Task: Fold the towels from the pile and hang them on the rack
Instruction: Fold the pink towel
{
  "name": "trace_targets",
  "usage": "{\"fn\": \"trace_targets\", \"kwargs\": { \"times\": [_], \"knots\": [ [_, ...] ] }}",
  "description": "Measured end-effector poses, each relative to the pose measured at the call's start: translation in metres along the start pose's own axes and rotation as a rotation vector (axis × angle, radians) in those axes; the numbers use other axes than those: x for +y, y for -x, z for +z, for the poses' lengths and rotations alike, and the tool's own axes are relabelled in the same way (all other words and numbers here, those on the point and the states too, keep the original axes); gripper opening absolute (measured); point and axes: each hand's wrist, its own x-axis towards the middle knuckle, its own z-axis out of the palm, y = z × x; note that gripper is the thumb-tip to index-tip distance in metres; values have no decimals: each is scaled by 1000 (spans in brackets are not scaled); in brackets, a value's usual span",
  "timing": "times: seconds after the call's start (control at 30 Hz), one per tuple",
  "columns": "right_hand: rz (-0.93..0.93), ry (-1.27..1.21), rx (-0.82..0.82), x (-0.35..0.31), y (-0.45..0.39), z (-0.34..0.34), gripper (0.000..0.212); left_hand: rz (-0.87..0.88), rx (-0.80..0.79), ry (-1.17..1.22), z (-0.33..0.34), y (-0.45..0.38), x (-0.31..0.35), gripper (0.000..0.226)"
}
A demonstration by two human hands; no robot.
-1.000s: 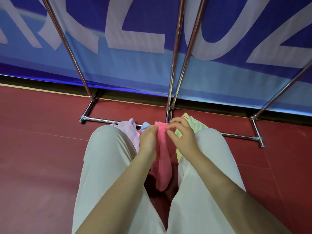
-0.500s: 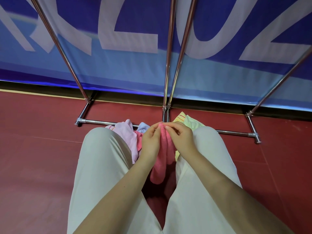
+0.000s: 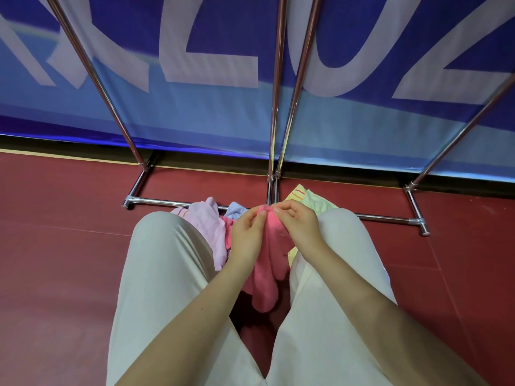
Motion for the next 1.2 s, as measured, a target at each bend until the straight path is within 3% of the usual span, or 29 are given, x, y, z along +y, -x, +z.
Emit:
{"fn": "trace_targets", "kwargs": {
  "times": [0.2, 0.5, 0.67, 0.83, 1.03, 1.13, 1.2],
  "knots": [
    [-17, 74, -113, -1, 10, 8, 19, -16, 115, 41, -9, -7, 2, 22],
    [-101, 653, -311, 12, 16, 4, 21, 25, 214, 170, -43, -15, 21, 20],
    [-206, 654, -139, 6, 15, -3, 23, 149, 203, 37, -59, -15, 21, 20],
    [-123, 598, -67, 6, 13, -10, 41, 301, 132, -92, -57, -5, 22, 26],
    [-63, 761, -19, 21, 2, -17, 7, 510, -60, -247, -45, 14, 19, 19],
    [-50, 841, -29, 26, 0, -20, 8, 472, -6, -182, -44, 10, 19, 20],
    [65, 623, -38, 19, -3, -20, 8, 426, 65, -134, -47, 3, 18, 22]
  ]
}}
